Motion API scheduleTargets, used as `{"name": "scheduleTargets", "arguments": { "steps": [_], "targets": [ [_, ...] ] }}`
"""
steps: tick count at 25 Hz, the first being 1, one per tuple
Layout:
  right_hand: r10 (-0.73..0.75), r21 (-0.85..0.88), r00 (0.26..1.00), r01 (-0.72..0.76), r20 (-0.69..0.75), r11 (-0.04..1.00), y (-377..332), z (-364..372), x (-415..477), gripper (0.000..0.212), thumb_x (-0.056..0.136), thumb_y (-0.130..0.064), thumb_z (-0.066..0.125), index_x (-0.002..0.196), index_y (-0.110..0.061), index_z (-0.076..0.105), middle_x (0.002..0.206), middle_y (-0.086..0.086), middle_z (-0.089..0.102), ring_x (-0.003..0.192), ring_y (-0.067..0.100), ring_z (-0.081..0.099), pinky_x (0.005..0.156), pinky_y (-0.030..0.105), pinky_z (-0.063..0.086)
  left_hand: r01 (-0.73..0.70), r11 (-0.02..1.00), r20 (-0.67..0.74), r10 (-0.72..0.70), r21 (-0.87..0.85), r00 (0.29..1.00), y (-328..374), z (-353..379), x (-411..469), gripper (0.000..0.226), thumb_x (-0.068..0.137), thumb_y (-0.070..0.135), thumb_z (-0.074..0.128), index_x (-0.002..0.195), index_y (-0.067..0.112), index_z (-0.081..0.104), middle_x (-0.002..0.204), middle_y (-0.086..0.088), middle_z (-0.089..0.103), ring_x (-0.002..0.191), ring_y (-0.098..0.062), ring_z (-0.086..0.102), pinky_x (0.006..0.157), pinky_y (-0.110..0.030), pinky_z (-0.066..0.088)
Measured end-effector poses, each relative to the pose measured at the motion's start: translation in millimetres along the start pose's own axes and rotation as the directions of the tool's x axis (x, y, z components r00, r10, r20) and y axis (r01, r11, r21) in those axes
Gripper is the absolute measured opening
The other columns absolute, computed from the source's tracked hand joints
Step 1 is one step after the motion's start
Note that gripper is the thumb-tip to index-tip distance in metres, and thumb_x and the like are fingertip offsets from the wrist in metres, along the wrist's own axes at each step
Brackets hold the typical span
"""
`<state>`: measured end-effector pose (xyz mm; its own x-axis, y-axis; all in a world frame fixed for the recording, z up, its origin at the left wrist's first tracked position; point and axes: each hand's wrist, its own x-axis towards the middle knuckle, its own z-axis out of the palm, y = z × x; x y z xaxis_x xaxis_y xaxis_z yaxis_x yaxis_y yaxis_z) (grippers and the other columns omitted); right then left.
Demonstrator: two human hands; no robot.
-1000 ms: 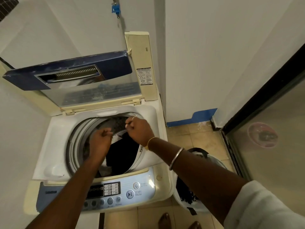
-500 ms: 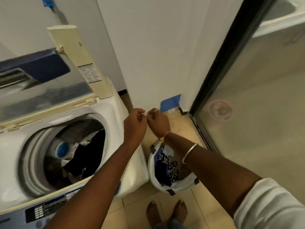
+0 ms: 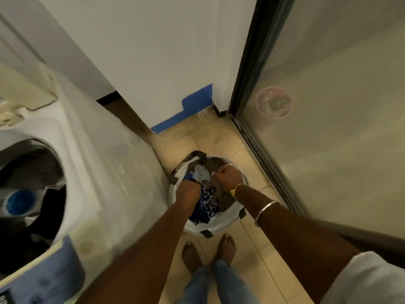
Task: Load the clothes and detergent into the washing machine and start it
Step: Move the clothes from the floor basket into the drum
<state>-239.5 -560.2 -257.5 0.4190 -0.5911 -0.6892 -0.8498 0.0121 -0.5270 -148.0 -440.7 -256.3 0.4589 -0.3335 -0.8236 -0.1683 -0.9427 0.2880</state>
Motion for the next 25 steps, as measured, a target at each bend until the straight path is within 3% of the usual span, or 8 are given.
{"name": "scheduleTargets", "arguments": {
  "steps": [2,4,7,9,12,16,19,25],
  "targets": [
    [0.037,-0.038,0.995,-0.033,0.096,0.999,39,20,28,0.025,0.091,-0.029,0.069,0.101,-0.007,0.065,0.1,0.01,0.062,0.103,0.026,0.06,0.078,0.027,0.042,0.06,0.996,0.019,-0.059,-0.062,0.998,-23,40,36,0.035,0.102,0.021,0.051,0.129,0.002,0.06,0.121,-0.017,0.066,0.112,-0.034,0.062,0.094,-0.043,0.05],
    [0.053,-0.039,0.98,-0.046,0.191,0.998,75,49,57,0.035,0.089,-0.03,0.073,0.113,-0.009,0.058,0.111,0.005,0.057,0.105,0.019,0.055,0.082,0.026,0.043,0.165,0.943,0.004,-0.171,-0.289,0.985,-44,75,70,0.036,0.097,0.02,0.058,0.128,0.002,0.059,0.121,-0.018,0.064,0.112,-0.037,0.06,0.098,-0.045,0.05],
    [0.03,-0.022,0.971,-0.025,0.239,0.999,122,102,112,0.073,0.072,-0.048,0.083,0.132,-0.014,0.056,0.129,0.001,0.062,0.119,0.023,0.059,0.095,0.032,0.05,0.279,0.766,0.092,-0.278,-0.579,0.956,-63,110,117,0.041,0.092,0.019,0.067,0.13,0.006,0.055,0.115,-0.013,0.063,0.099,-0.033,0.062,0.096,-0.045,0.052],
    [0.027,0.034,0.969,-0.037,0.247,0.999,143,130,147,0.073,0.071,-0.043,0.085,0.132,-0.015,0.057,0.131,0.003,0.062,0.12,0.021,0.058,0.102,0.033,0.048,0.329,0.663,0.157,-0.307,-0.672,0.939,-75,128,160,0.042,0.09,0.015,0.07,0.128,0.009,0.052,0.118,-0.011,0.061,0.096,-0.032,0.063,0.096,-0.044,0.051],
    [0.014,0.087,0.989,-0.028,0.149,0.996,153,149,183,0.062,0.078,-0.034,0.084,0.131,-0.012,0.06,0.132,0.007,0.062,0.123,0.025,0.057,0.107,0.035,0.044,0.36,0.694,0.111,-0.378,-0.624,0.919,-95,151,218,0.1,0.073,0.031,0.085,0.152,0.006,0.029,0.147,-0.016,0.048,0.127,-0.038,0.053,0.103,-0.043,0.046],
    [0.036,-0.015,0.997,-0.035,0.068,0.999,175,173,240,0.086,0.083,-0.053,0.073,0.151,-0.014,0.039,0.151,0.011,0.044,0.14,0.033,0.04,0.117,0.038,0.028,0.408,0.712,0.015,-0.488,-0.571,0.873,-106,171,276,0.161,0.036,0.066,0.087,0.158,0.011,-0.002,0.158,-0.02,0.028,0.141,-0.042,0.036,0.113,-0.055,0.037],
    [0.116,-0.056,0.989,-0.111,0.091,0.992,189,187,272,0.098,0.078,-0.067,0.068,0.155,-0.018,0.032,0.157,0.01,0.036,0.143,0.033,0.036,0.119,0.043,0.028,0.431,0.74,-0.062,-0.534,-0.516,0.843,-106,179,305,0.152,0.052,0.069,0.086,0.157,0.008,-0.005,0.159,-0.023,0.022,0.143,-0.044,0.03,0.116,-0.056,0.032],
    [0.02,-0.24,0.991,-0.053,-0.135,0.969,205,193,308,0.038,0.099,-0.042,0.055,0.126,-0.015,0.059,0.125,0.008,0.06,0.113,0.027,0.06,0.085,0.027,0.039,0.256,0.859,-0.35,-0.429,-0.443,0.833,-138,190,324,0.106,0.075,0.048,0.082,0.15,-0.003,0.027,0.142,-0.025,0.051,0.126,-0.042,0.054,0.104,-0.05,0.047]
  ]
}}
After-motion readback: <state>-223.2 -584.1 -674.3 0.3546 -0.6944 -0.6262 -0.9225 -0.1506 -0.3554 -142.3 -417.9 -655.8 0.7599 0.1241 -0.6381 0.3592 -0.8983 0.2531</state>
